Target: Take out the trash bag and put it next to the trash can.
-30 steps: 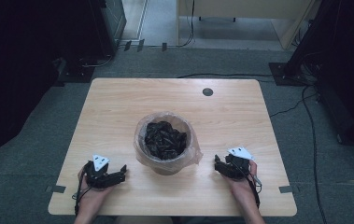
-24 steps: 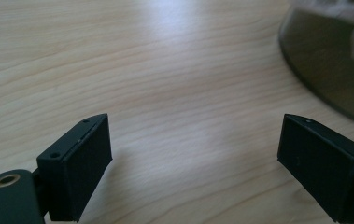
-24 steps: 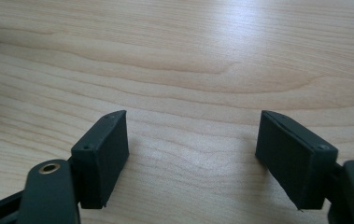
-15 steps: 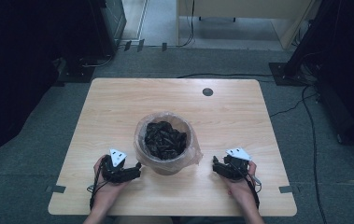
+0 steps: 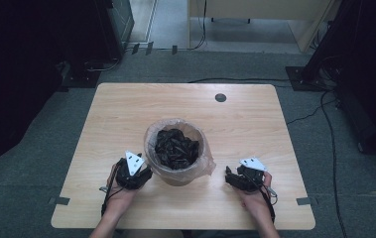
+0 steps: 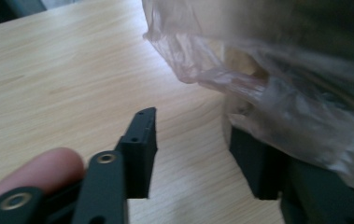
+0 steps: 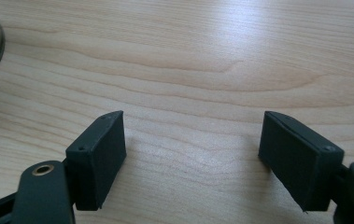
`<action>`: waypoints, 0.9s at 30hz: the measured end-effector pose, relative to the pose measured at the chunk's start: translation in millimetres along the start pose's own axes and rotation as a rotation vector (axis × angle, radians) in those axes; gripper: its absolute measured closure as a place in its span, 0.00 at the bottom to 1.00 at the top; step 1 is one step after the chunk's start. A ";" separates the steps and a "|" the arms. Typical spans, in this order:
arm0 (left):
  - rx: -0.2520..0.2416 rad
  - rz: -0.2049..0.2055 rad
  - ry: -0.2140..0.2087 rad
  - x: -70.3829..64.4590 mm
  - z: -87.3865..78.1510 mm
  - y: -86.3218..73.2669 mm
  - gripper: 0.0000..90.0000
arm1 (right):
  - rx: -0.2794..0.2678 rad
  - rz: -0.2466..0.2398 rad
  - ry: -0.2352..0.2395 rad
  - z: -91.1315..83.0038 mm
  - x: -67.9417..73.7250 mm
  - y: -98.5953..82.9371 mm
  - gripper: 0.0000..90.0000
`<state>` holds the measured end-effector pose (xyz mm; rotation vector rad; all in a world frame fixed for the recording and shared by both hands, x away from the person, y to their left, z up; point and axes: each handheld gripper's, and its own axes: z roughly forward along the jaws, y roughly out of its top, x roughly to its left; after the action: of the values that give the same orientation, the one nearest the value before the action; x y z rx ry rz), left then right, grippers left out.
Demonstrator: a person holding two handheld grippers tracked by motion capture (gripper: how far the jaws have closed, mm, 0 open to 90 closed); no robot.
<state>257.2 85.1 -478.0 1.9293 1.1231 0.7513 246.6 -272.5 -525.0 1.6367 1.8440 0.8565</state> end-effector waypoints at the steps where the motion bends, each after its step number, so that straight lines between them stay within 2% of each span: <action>1: -0.008 0.007 -0.011 0.0 -0.7 0.6 0.71 | 0.000 -0.001 0.003 -0.1 0.1 -0.1 0.26; 2: -0.008 0.007 -0.011 0.0 -0.7 0.6 0.77 | 0.000 -0.001 0.003 -0.1 0.1 -0.1 0.26; 3: -0.012 0.014 -0.021 -0.1 -1.8 1.5 0.77 | 0.000 -0.006 0.009 -0.2 0.4 -0.3 0.26; 4: -0.018 0.011 -0.029 0.2 -2.9 2.9 0.86 | 0.001 -0.020 0.023 -1.0 1.9 -1.0 0.26; 5: -0.035 -0.007 -0.047 1.3 -6.2 7.0 0.90 | -0.001 -0.029 0.031 -1.3 2.5 -1.4 0.26; 7: -0.046 -0.014 -0.048 1.7 -8.4 9.7 0.95 | 0.001 -0.036 0.038 -1.8 3.8 -1.8 0.26; 9: -0.080 -0.034 -0.054 4.2 -16.0 17.6 0.99 | 0.001 -0.034 0.036 -1.9 4.4 -1.9 0.26; 14: -0.110 -0.050 -0.065 7.1 -25.1 23.5 1.00 | 0.000 -0.032 0.033 -2.3 5.1 -2.3 0.26; 16: -0.133 -0.072 -0.065 9.6 -30.5 27.3 1.00 | -0.004 -0.040 0.026 -2.6 6.1 -2.4 0.26; 21: -0.166 -0.061 -0.039 9.6 -39.1 33.2 1.00 | 0.022 -0.025 0.036 -5.2 10.7 -1.4 0.29; 23: -0.181 -0.057 -0.035 8.9 -44.0 36.9 1.00 | 0.029 -0.039 0.065 -6.9 18.1 -1.9 0.29; 24: -0.191 -0.059 -0.039 8.7 -46.5 38.6 1.00 | 0.033 -0.054 0.092 -8.4 28.6 -3.2 0.28; 26: -0.212 -0.063 -0.044 7.7 -53.6 43.5 1.00 | 0.032 -0.068 0.112 -9.9 38.9 -5.0 0.27; 27: -0.212 -0.063 -0.044 7.7 -53.6 43.5 1.00 | 0.032 -0.068 0.112 -9.9 38.9 -5.0 0.27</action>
<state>237.8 95.4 -412.1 1.7179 1.0288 0.7580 230.9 -235.4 -521.2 1.5638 1.9871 0.9099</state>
